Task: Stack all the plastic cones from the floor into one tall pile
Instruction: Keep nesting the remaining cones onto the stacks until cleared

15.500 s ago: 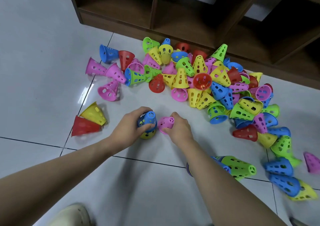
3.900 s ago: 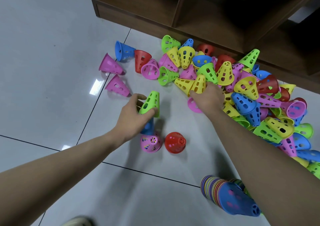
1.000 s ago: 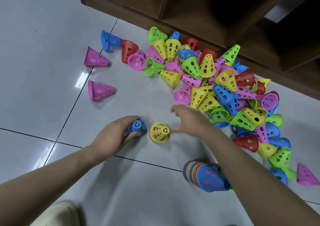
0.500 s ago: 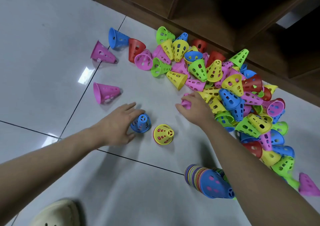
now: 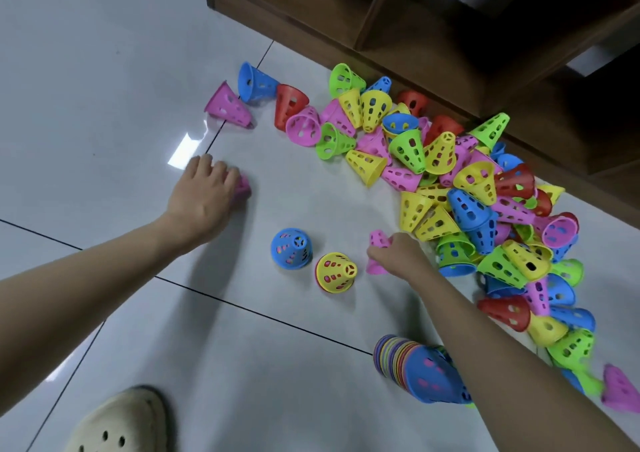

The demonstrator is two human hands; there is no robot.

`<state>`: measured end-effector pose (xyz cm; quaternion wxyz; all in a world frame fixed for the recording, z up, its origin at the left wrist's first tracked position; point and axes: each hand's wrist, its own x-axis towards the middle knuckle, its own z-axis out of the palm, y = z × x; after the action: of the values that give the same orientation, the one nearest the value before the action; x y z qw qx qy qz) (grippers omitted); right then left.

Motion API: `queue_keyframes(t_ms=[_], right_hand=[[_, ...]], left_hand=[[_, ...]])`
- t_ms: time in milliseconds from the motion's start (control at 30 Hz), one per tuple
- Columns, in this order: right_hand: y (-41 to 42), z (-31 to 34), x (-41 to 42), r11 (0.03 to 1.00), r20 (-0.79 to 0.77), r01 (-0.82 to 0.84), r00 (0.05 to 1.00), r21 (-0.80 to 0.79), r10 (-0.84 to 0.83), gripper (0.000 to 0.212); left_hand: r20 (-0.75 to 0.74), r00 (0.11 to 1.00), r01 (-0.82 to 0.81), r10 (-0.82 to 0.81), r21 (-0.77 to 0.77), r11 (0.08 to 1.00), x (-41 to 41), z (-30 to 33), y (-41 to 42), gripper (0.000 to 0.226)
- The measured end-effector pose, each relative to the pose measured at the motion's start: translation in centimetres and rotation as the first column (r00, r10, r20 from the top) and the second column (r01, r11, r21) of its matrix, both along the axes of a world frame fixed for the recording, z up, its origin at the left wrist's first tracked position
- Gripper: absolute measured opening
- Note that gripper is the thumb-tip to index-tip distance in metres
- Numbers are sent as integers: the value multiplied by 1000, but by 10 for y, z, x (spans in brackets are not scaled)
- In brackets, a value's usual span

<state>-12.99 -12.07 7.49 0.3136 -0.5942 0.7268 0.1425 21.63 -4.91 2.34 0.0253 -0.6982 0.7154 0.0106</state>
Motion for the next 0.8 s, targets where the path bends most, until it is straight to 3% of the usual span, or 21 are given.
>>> queue_keyframes(t_ms=[67,200,300,467,567,667,733,800], right_hand=[[8,5,0,999,60,-2,998,-42,4,29],[22,31,4,980,327,119,943,-160,-61,20],[36,54,3,960,471,111,882,-258,25,15],[55,64,2,962,555,-39,810,-272,189,35],[60,51,3,959,502,-151,826,-240,256,38],[63,39,6,942,466,-234,823,-242,324,36],[64,32,7,930,434,-279,826,-240,359,36],[64,24,6,915,395,-324,829,-240,396,36]], left_hand=[[21,1000,-4,4,5,1000,-1,-2,3,33],[34,999,-11,12,-18,1000,-1,1,3,36],[7,1000,-10,10,-44,999,3,1,0,36],[-256,963,-105,80,-83,991,-3,3,8,33],[-507,840,-223,194,3,975,-18,14,17,45],[-728,627,-241,277,157,958,-33,30,24,47],[-818,486,-235,309,218,947,-44,41,27,47],[-868,418,-211,270,197,958,-56,52,29,46]])
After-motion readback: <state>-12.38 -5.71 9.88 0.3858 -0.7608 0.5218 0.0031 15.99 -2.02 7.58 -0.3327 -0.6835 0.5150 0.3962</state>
